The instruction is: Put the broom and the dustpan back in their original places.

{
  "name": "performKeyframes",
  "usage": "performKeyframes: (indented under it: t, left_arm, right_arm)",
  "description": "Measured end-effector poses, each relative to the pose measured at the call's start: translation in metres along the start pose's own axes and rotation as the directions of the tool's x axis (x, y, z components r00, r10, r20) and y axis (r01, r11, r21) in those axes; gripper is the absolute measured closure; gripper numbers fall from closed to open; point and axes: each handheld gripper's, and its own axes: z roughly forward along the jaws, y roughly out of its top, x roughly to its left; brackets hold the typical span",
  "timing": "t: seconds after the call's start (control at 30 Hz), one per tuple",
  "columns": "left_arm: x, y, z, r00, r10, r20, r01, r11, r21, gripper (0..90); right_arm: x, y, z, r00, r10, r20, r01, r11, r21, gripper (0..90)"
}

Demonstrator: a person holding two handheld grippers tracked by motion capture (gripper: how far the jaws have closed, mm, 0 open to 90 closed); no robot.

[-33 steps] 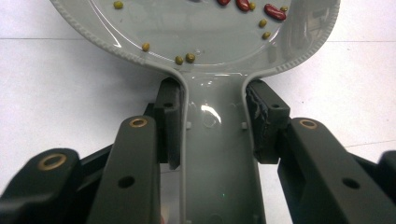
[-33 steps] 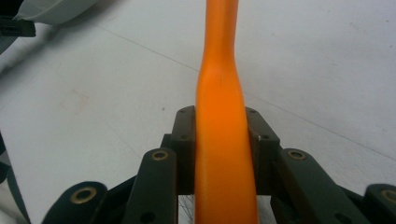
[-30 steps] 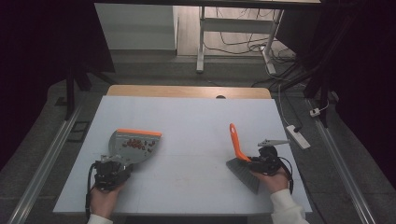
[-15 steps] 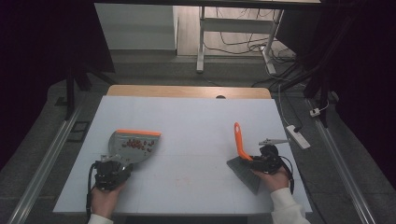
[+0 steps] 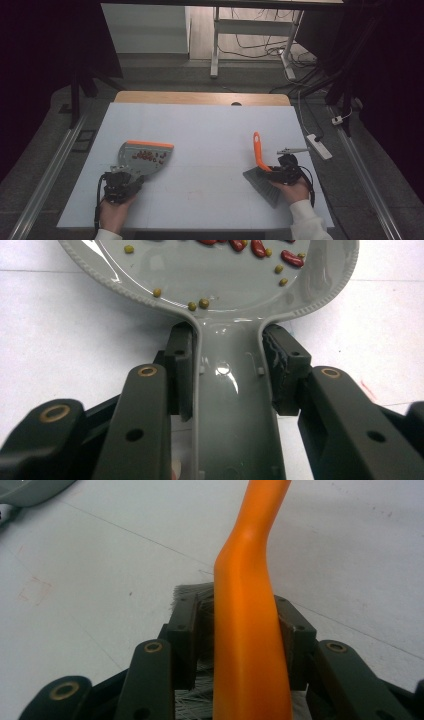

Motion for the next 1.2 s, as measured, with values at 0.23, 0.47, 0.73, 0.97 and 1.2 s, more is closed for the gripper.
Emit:
performKeyframes:
  t: [0.23,0.47,0.73,0.97,1.2]
  left_arm:
    - [0.0026,0.0013,0.0009,0.9999,0.013,0.007,-0.013,0.9999,0.004,61.3]
    - [0.0041,0.0018,0.0012,0.9997,0.023,0.010,-0.023,0.9997,0.009,61.2]
    - [0.0045,0.0018,0.0009,0.9992,0.037,0.013,-0.037,0.9993,0.005,56.1]
    - [0.0043,0.0017,0.0013,0.9992,0.037,0.016,-0.037,0.9993,0.009,54.4]
    - [0.0036,0.0015,0.0018,0.9985,0.046,0.028,-0.047,0.9988,0.017,50.5]
  right_arm:
    - [-0.0019,0.0002,0.0013,0.9996,-0.008,0.027,0.008,0.9999,0.006,55.7]
    - [-0.0024,0.0000,0.0021,0.9987,-0.019,0.048,0.019,0.9998,0.011,53.3]
    - [-0.0035,0.0000,0.0037,0.9971,-0.025,0.071,0.024,0.9996,0.018,50.2]
    - [-0.0041,-0.0001,0.0047,0.9956,-0.019,0.092,0.016,0.9995,0.028,48.0]
    - [-0.0024,0.0002,0.0041,0.9894,-0.043,0.139,0.039,0.9988,0.029,46.4]
